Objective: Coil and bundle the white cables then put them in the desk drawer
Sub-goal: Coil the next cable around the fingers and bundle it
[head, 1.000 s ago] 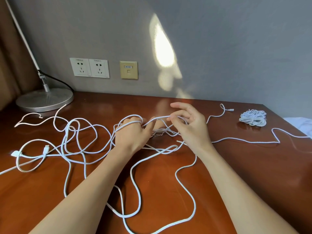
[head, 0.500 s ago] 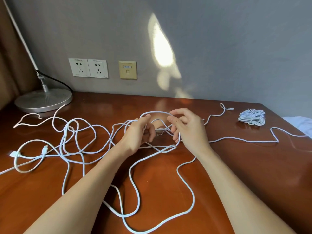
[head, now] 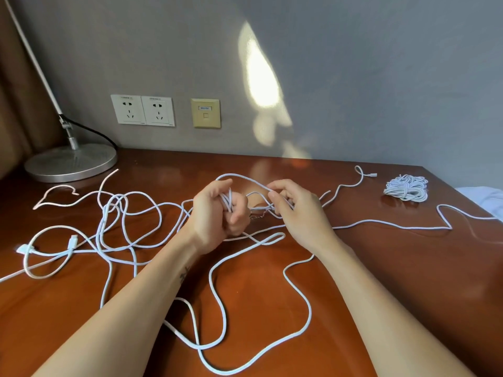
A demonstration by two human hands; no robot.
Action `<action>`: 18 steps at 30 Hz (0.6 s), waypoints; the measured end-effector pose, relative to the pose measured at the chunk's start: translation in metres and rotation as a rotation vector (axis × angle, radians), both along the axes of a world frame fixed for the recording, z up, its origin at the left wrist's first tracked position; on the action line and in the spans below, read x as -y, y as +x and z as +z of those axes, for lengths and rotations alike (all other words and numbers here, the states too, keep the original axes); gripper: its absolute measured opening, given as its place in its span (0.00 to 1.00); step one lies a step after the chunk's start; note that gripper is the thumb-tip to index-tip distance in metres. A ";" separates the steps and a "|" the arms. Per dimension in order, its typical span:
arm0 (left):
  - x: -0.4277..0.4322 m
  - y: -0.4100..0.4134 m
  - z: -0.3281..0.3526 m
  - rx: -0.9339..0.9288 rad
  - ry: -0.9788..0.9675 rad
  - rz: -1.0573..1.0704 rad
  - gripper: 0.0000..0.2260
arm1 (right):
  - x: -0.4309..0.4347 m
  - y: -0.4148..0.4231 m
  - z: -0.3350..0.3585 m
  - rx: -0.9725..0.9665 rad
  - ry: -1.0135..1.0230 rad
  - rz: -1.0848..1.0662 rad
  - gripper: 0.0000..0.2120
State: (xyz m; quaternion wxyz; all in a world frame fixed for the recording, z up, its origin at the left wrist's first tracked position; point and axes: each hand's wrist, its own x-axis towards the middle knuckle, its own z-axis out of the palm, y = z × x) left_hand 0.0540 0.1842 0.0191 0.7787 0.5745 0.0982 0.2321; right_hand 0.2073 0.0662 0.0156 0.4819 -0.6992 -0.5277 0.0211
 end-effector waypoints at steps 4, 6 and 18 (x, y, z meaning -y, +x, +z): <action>-0.003 -0.002 0.004 0.183 -0.191 -0.022 0.23 | 0.000 0.002 -0.002 0.042 -0.048 0.021 0.07; -0.006 -0.004 0.004 0.254 -0.261 -0.002 0.22 | 0.000 0.003 -0.004 0.066 -0.088 0.021 0.08; -0.018 -0.011 0.007 0.564 -0.834 0.189 0.17 | 0.001 -0.004 -0.003 0.023 -0.255 0.203 0.10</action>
